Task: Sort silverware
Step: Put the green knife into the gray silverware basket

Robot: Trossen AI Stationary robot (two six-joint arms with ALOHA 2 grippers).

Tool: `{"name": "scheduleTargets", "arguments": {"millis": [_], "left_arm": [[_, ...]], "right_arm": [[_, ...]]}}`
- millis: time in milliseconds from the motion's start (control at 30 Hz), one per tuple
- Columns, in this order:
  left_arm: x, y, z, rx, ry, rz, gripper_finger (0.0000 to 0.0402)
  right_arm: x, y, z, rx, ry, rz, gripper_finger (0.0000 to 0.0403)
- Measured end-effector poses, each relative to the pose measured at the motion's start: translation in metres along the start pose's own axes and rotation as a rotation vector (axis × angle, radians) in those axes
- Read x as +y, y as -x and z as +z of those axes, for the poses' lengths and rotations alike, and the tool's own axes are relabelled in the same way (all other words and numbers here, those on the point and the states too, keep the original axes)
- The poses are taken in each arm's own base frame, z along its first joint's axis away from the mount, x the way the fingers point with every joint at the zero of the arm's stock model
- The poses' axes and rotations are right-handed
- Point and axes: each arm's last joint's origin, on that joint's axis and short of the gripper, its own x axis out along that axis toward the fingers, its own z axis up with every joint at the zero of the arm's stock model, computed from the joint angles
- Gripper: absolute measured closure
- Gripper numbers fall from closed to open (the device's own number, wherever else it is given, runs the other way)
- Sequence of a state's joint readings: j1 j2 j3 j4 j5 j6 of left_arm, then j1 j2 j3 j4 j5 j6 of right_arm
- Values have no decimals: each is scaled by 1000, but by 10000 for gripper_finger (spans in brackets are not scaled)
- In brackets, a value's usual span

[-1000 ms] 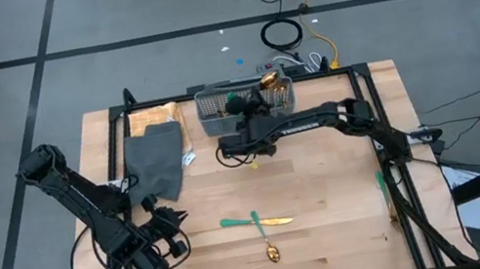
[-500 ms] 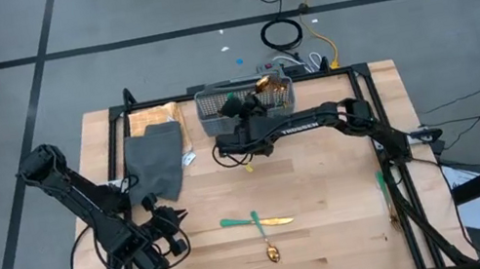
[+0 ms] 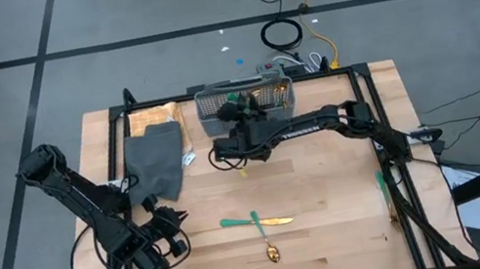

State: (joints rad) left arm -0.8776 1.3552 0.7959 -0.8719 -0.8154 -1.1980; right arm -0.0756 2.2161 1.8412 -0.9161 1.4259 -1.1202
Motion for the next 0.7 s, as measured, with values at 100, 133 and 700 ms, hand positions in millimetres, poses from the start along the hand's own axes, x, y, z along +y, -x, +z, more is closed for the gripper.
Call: {"name": "scheduleTargets", "arguments": {"millis": [100,133,700], "left_arm": [[0,0,0,0,0,0,358],[0,0,0,0,0,0,358],[0,0,-1,22,2,-9,358]], "right_arm": [[-3,5,-5,3,-61,-14,223],[-6,7,-8,2,-94,-20,221],[-31,95,-141,-105,-858,-183,218]]}}
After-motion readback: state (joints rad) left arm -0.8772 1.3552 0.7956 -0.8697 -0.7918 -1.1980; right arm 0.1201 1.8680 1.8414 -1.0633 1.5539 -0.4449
